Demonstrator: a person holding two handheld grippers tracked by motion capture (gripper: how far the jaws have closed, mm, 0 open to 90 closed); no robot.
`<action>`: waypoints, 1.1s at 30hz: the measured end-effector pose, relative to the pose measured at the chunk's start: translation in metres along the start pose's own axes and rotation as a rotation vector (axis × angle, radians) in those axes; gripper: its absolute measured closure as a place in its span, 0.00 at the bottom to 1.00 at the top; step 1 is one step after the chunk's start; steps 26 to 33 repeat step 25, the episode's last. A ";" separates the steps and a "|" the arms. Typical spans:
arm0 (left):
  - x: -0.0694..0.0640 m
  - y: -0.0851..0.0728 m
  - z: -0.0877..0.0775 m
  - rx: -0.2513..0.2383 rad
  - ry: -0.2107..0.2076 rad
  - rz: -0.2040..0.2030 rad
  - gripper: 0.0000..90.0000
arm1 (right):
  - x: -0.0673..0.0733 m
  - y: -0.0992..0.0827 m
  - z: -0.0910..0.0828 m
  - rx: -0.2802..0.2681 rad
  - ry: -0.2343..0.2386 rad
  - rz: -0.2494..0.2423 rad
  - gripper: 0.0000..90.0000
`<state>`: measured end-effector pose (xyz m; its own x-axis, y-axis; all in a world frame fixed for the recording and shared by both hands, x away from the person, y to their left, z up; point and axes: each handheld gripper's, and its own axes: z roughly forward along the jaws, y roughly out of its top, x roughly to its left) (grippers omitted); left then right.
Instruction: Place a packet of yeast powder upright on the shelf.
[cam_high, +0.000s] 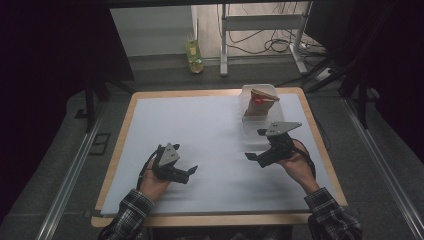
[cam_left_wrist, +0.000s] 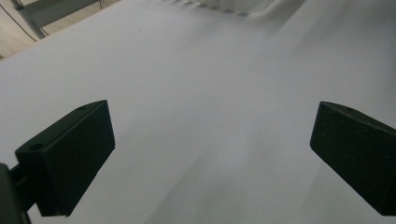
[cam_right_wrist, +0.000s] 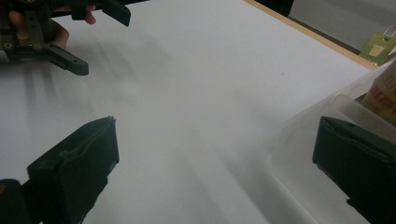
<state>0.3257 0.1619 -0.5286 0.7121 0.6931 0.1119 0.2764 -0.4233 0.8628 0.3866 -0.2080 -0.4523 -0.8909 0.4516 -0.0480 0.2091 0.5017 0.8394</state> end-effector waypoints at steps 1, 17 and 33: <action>0.000 0.000 0.000 0.002 -0.001 -0.007 0.00 | 0.001 -0.004 0.000 -0.002 0.003 0.005 0.01; 0.001 -0.003 0.002 0.025 -0.024 -0.040 0.00 | 0.007 -0.041 0.000 0.030 0.035 0.073 0.01; 0.003 -0.003 0.001 0.015 -0.014 -0.047 0.00 | 0.002 -0.050 0.009 0.061 0.082 0.127 0.00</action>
